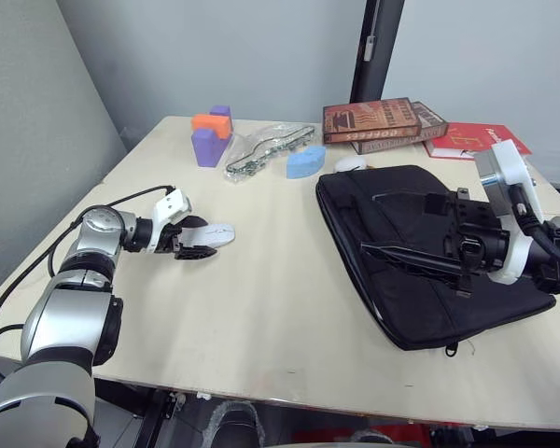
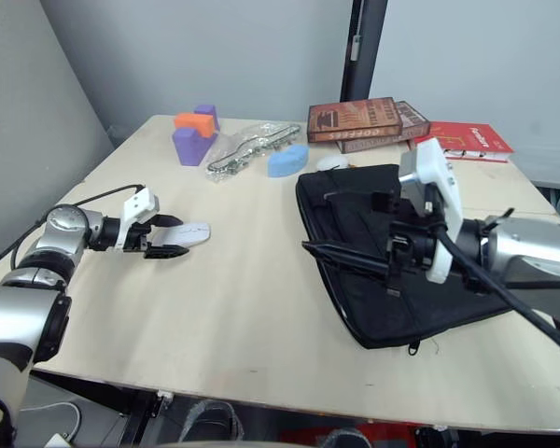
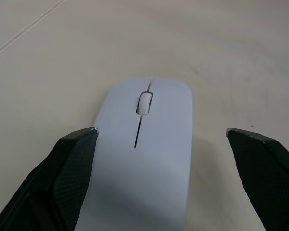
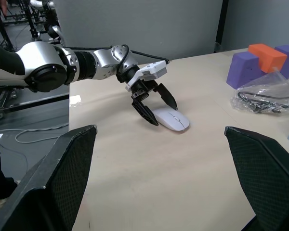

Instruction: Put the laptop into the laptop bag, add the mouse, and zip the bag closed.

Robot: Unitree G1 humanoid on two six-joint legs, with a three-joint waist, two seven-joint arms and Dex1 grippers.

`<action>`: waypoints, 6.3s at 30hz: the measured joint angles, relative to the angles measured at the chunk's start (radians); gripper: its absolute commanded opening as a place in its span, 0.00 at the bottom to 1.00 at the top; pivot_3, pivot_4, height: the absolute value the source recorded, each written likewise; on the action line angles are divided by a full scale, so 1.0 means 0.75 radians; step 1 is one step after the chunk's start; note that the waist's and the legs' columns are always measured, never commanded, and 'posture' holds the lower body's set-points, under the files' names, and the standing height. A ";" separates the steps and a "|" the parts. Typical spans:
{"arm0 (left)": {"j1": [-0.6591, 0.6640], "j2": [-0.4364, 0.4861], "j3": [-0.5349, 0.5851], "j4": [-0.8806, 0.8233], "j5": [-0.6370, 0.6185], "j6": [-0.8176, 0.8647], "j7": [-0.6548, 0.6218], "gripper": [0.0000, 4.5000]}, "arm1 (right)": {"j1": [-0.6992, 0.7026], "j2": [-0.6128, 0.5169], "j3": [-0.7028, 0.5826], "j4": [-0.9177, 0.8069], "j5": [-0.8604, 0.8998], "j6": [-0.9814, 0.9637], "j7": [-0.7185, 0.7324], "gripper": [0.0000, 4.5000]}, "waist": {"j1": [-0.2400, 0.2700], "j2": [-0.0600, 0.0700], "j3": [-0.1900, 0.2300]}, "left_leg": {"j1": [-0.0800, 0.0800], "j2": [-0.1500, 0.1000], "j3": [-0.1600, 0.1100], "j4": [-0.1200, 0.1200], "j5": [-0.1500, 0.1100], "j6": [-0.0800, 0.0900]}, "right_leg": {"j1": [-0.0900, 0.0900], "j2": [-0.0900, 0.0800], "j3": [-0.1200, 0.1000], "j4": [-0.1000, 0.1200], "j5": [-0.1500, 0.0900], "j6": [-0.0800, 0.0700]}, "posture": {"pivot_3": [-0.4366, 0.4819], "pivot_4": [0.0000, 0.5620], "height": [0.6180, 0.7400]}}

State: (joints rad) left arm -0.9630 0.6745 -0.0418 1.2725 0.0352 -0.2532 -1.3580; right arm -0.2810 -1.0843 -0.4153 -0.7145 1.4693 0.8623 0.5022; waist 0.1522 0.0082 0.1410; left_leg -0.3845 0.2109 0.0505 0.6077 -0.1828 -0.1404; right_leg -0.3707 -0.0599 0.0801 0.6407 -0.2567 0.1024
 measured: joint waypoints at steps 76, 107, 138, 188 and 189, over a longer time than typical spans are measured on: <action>0.216 0.284 -0.235 -1.138 -0.514 0.568 -0.288 0.63 | -0.423 0.757 0.942 0.358 -1.130 0.480 -0.834 1.00 | -0.007 -0.001 0.000 | 0.000 0.002 0.002 -0.024 -0.005 -0.022 | -0.007 0.003 -0.005 -0.011 0.000 0.000 | 0.48 0.27 1.00; 0.242 0.131 -0.232 -1.234 -0.512 0.618 -0.284 0.63 | -0.350 0.895 0.946 0.365 -1.717 0.459 -0.651 0.00 | -0.008 -0.001 0.000 | 0.002 0.002 0.002 -0.020 0.001 -0.025 | -0.011 0.003 -0.003 0.003 0.000 0.000 | 0.48 0.27 1.00; -0.040 -0.776 -0.230 -0.543 -0.232 0.533 0.433 0.63 | -0.719 0.943 0.409 0.074 -1.461 0.995 -0.406 0.00 | 0.018 -0.001 0.001 | -0.001 0.001 0.003 -0.022 0.010 -0.013 | -0.014 0.002 0.000 0.006 0.001 0.000 | 0.48 0.27 1.00; 0.180 -0.758 -0.072 -0.984 -0.411 0.717 0.357 0.99 | -0.657 0.975 0.397 0.090 -1.474 0.951 -0.418 0.00 | 0.020 0.000 0.001 | 0.000 0.001 0.003 -0.022 0.009 -0.016 | -0.014 0.002 0.000 0.006 0.001 0.000 | 0.48 0.27 1.00; 0.199 -0.716 -0.061 -1.020 -0.420 0.737 0.345 0.99 | -0.657 0.972 0.395 0.092 -1.474 0.949 -0.418 0.00 | 0.018 0.000 0.001 | 0.000 0.001 0.003 -0.022 0.009 -0.016 | -0.014 0.002 -0.001 0.005 0.001 0.000 | 0.48 0.27 1.00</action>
State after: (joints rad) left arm -0.8134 0.1375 -0.0879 0.5074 -0.2801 0.2997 -1.0995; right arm -0.7736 -0.3556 -0.1193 -0.6457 0.3640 1.5741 0.1887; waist 0.1660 0.0081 0.1415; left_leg -0.3844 0.2115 0.0525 0.5912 -0.1764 -0.1528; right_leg -0.3815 -0.0583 0.0796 0.6447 -0.2563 0.1025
